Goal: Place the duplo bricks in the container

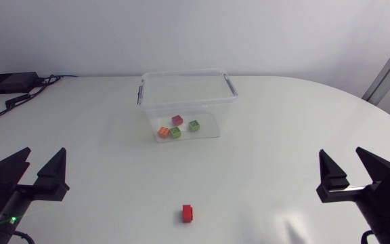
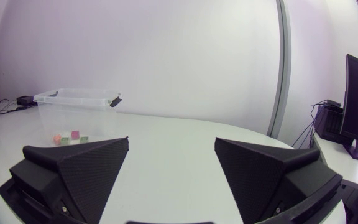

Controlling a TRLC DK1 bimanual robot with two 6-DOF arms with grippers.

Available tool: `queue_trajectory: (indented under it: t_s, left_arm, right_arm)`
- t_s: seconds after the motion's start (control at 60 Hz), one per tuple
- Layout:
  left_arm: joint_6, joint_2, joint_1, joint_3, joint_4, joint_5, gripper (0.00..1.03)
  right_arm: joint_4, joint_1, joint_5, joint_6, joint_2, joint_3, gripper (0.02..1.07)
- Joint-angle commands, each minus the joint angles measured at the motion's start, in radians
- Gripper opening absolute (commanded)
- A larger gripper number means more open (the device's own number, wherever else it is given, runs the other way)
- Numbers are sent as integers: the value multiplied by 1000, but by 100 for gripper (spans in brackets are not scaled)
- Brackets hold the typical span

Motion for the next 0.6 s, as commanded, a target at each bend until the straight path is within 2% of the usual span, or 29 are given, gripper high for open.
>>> queue_trajectory:
  t_s: [0.0,0.183,0.333,0.583]
  left_arm:
    - [15,-12,-4,-15,-4,-4,99]
    - [12,-12,-5,-15,-1,-4,99]
    - [106,-12,1,-16,1,-4,99]
    - [147,-12,6,-10,17,-12,99]
  right_arm:
    - [6,-7,-7,-21,-8,-20,102]
    - [6,-7,-7,-21,-8,-20,102]
    - [6,-7,-7,-21,-8,-20,102]
    - [6,-7,-7,-21,-8,-20,102]
